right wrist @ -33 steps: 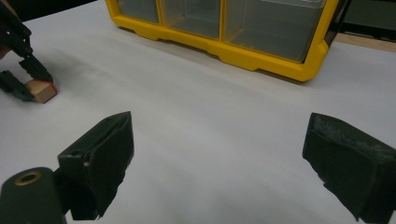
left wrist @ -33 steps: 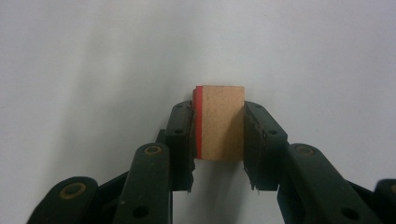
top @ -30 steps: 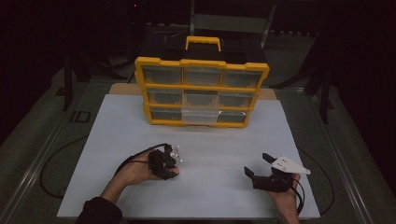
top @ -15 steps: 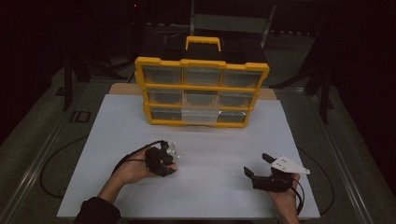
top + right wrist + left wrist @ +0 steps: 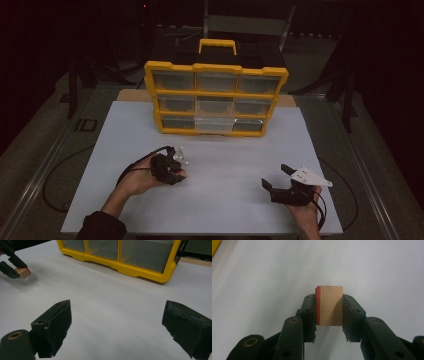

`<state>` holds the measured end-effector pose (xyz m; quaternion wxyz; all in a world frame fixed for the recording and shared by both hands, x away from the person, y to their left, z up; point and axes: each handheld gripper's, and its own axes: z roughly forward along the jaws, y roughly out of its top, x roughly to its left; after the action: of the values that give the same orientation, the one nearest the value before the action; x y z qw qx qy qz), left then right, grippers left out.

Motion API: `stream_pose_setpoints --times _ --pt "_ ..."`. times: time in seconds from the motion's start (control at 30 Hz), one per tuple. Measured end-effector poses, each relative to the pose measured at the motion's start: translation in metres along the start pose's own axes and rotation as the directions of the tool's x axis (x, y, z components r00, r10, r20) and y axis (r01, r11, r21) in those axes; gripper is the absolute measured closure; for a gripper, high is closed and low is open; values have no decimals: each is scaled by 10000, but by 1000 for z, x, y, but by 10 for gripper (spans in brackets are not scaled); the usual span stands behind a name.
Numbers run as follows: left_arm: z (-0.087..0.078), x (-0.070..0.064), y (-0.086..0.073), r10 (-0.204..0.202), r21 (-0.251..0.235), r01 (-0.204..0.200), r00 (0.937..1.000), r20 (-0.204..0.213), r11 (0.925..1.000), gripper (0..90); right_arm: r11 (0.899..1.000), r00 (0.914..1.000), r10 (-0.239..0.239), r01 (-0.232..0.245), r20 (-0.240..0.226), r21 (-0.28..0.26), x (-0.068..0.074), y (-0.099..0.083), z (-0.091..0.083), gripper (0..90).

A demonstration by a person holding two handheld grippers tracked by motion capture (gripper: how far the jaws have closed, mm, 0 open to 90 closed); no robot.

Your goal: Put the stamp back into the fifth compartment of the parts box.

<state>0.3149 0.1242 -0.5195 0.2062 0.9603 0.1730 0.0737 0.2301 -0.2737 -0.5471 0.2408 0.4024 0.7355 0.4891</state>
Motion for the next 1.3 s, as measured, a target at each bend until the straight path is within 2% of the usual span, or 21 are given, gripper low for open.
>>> stream_pose_setpoints --times 0.47,0.9,1.3 --pt "-16 9 -1 -456 -406 437 9979 -451 9982 664 10000 10000 16 -16 -12 -10 -1 0 0 89" --pt "-34 17 -1 -713 -865 637 9936 -880 9942 665 10000 10000 -3 3 -26 11 0 0 1 89" --pt "-47 24 2 -879 -1127 753 9899 -1111 9908 665 10000 10000 11 -11 -19 25 0 0 1 89"
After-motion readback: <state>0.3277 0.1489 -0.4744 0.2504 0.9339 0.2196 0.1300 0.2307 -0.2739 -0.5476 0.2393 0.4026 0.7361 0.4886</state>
